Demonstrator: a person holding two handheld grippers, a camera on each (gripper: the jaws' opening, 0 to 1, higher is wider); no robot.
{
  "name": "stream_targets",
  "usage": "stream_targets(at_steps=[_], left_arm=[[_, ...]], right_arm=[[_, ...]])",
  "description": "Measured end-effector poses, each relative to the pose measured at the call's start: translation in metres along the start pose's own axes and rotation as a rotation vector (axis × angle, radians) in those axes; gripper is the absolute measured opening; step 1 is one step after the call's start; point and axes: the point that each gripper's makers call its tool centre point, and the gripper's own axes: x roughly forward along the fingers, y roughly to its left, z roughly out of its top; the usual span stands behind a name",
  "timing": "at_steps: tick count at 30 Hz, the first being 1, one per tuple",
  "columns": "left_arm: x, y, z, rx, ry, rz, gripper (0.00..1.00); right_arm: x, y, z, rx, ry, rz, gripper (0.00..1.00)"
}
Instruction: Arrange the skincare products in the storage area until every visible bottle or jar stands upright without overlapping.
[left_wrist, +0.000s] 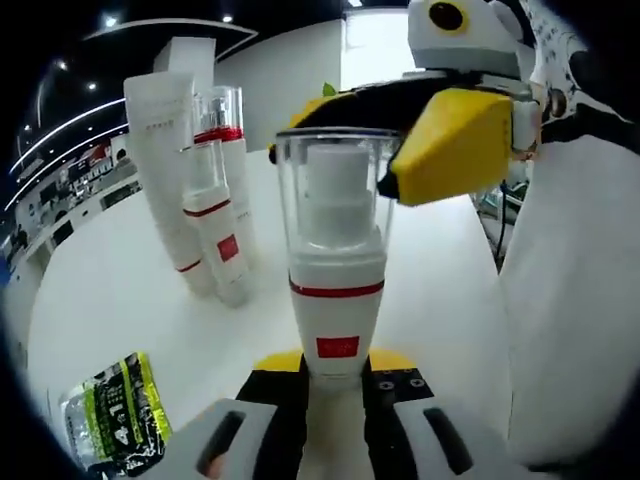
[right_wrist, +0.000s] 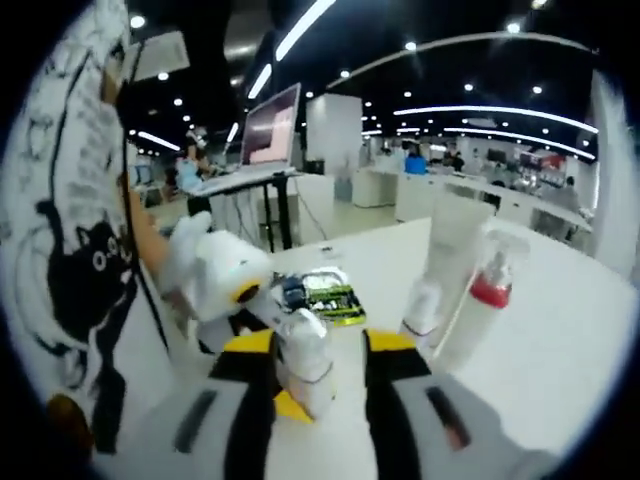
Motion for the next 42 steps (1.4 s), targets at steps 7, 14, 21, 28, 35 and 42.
stream_targets(at_steps=[7,14,21,28,35,42], left_arm=[[0.006,0.011,0.007,-0.068,-0.038,0.077,0.19],[0.009,0.018,0.010,-0.111,-0.042,0.149,0.19],[0.012,0.018,0.010,-0.135,-0.031,0.202,0.19],[0.013,0.020,0.009,-0.156,-0.015,0.231,0.19],[0.013,0.019,0.009,-0.096,0.000,0.203,0.21],[0.011,0.019,0.008,-0.029,0.006,0.127,0.25]], right_arm=[[0.005,-0.017,-0.013,0.151,-0.031,-0.130,0.36],[0.016,-0.018,-0.017,0.171,-0.037,-0.147,0.30],[0.026,-0.014,-0.022,0.171,-0.019,-0.167,0.21],[0.025,-0.016,-0.021,0.102,-0.013,-0.197,0.19],[0.025,-0.015,-0.023,0.048,0.002,-0.143,0.18],[0.025,-0.013,-0.023,0.008,0.004,-0.047,0.18]])
